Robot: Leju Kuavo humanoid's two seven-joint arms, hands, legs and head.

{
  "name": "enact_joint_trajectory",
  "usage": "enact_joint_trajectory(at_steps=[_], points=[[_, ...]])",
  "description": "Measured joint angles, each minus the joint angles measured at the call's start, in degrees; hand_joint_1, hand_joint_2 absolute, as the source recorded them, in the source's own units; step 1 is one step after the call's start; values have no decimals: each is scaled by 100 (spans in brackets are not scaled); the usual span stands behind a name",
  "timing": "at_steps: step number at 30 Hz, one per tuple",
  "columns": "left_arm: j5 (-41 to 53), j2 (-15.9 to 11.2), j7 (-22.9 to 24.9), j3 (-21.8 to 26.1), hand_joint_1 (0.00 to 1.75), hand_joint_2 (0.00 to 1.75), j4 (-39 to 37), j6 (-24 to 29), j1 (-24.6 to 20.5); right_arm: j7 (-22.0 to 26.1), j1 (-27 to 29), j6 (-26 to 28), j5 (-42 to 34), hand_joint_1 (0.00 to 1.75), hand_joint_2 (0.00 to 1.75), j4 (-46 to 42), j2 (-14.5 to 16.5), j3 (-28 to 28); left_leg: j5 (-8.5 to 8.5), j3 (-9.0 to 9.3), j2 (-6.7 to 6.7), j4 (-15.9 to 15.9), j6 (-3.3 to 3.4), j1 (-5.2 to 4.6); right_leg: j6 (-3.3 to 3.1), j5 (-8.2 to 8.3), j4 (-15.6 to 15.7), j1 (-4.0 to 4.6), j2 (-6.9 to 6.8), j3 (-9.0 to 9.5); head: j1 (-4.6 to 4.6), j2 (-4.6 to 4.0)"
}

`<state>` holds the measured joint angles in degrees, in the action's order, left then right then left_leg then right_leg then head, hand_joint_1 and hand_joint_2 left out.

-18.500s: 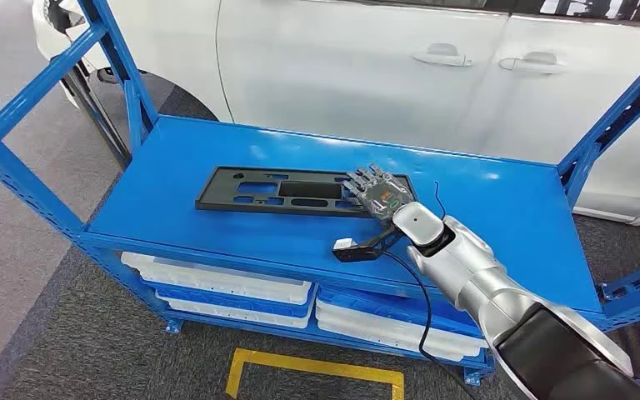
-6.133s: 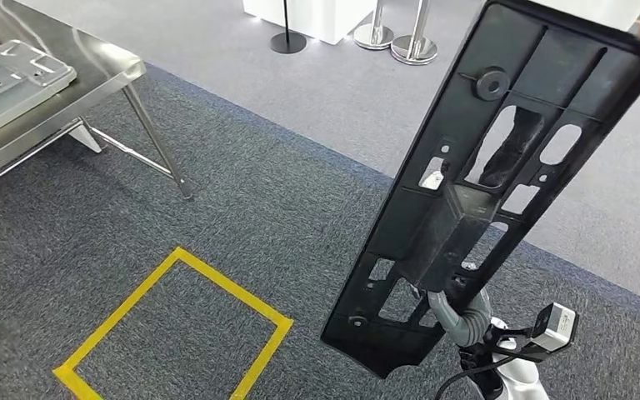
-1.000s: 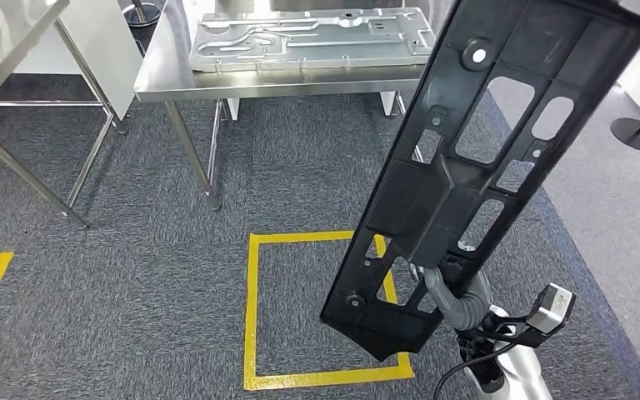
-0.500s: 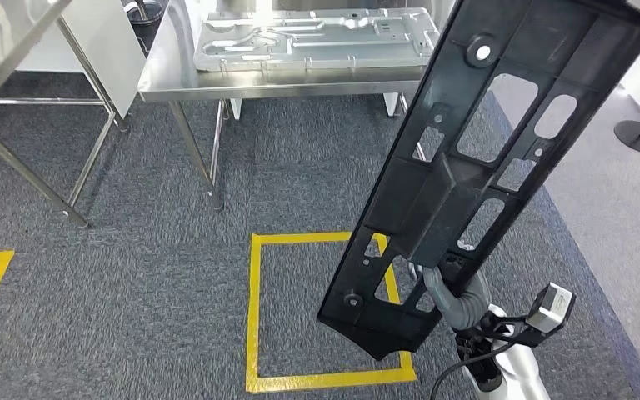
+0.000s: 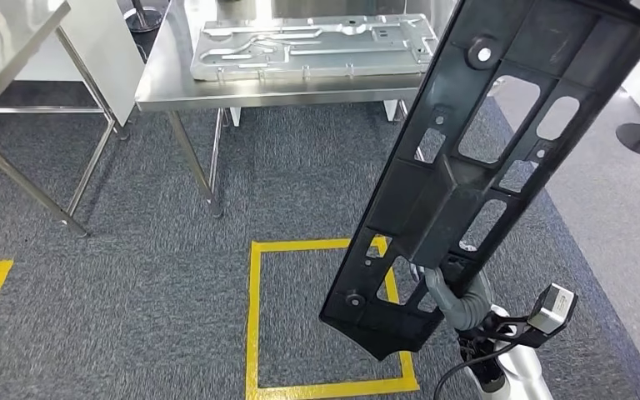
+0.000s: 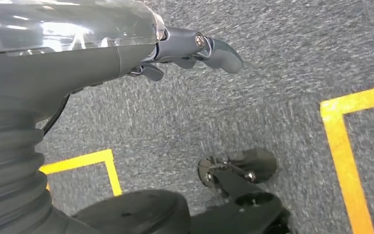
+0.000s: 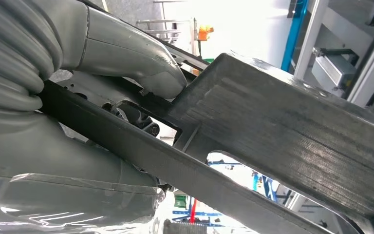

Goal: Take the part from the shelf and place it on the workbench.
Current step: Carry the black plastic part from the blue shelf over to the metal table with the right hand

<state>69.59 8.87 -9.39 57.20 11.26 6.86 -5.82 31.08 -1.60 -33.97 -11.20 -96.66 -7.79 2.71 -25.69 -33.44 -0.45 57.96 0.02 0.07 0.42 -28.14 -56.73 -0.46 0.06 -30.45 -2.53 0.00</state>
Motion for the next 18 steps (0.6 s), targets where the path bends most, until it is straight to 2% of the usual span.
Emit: enact_joint_trajectory(at_steps=[3, 4, 5, 7, 8, 9, 10, 11, 12, 13, 14, 15, 17, 18], points=[[-2, -2, 1, 2, 0, 175, 0, -2, 8, 0, 1, 0, 2, 175, 175, -5, 5, 0, -32, 36, -7, -47, 110, -1, 100, -54, -26, -9, 0, 8, 1, 0], [-2, -2, 1, 2, 0, 175, 0, -2, 7, 0, -4, -1, 2, 175, 175, -10, 8, 0, -35, 64, -7, -71, 149, 6, 129, -118, -136, -18, -2, -32, 1, 0], [-1, -1, 0, 2, 0, 175, 0, -2, 1, 0, -8, -1, 2, 175, 175, -13, 10, 0, -39, 94, -5, -92, 182, 14, 152, -232, -372, -26, -4, -142, 1, 0], [-1, 0, -1, 2, 0, 175, 0, -2, -6, 0, -4, -3, 1, 175, 175, -14, 11, 0, -73, 128, -2, -97, 225, 4, 179, -530, -1148, -34, -5, -572, 2, 0], [-2, -1, -1, 3, 0, 175, 0, -2, -5, -1, 6, -4, 2, 175, 175, -9, 13, 0, -93, 144, -2, -96, 235, -3, 186, -622, -1508, -36, -6, -802, 2, 0], [-3, -1, -1, 3, 0, 175, 0, -2, -2, -1, 16, -5, 2, 175, 175, -4, 14, 0, -117, 168, -4, -94, 239, -9, 188, -606, -1696, -37, -6, -954, 2, 0], [-3, -1, -1, 3, 0, 175, 0, -2, 1, -1, 20, -6, 3, 175, 175, 1, 14, 0, -143, 201, -8, -93, 236, -13, 181, -471, -1658, -36, -6, -995, 2, 0], [-4, -1, -1, 3, 0, 175, 0, -2, 3, -1, 22, -6, 3, 175, 175, 3, 14, 0, -174, 245, -13, -92, 229, -16, 163, -239, -1397, -34, -6, -920, 2, 0], [-4, 0, -1, 3, 0, 175, 0, -2, 4, 0, 22, -6, 3, 175, 175, 4, 14, 0, -209, 292, -18, -91, 217, -19, 136, 28, -996, -30, -8, -773, 2, 0], [-4, 4, -1, 3, 0, 175, -1, -4, 7, 0, 18, -6, 3, 175, 175, 5, 15, 0, -241, 325, -20, -91, 200, -24, 106, 211, -639, -21, -12, -621, 2, 0], [-4, 9, -2, 3, 0, 175, -1, -7, 7, 1, 13, -7, 3, 175, 175, 5, 16, -1, -272, 340, -21, -85, 175, -31, 77, 309, -350, -4, -14, -504, 2, 0], [-5, 13, -4, 3, 0, 175, -1, -9, 7, 3, 12, -7, 5, 175, 175, 4, 18, -1, -294, 339, -19, -80, 146, -35, 54, 326, -194, 14, -13, -446, 2, 0], [-7, 20, -14, 2, 0, 175, -1, -12, 4, 7, 15, -7, 9, 175, 175, 1, 21, -2, -321, 335, -9, -84, 88, -38, 17, 266, -127, 41, -2, -435, 2, 0], [-7, 20, -18, 2, 0, 175, -1, -13, 1, 9, 21, -7, 13, 175, 175, -2, 21, -2, -346, 348, -4, -83, 59, -37, -4, 259, -110, 25, 2, -418, 2, 0]])
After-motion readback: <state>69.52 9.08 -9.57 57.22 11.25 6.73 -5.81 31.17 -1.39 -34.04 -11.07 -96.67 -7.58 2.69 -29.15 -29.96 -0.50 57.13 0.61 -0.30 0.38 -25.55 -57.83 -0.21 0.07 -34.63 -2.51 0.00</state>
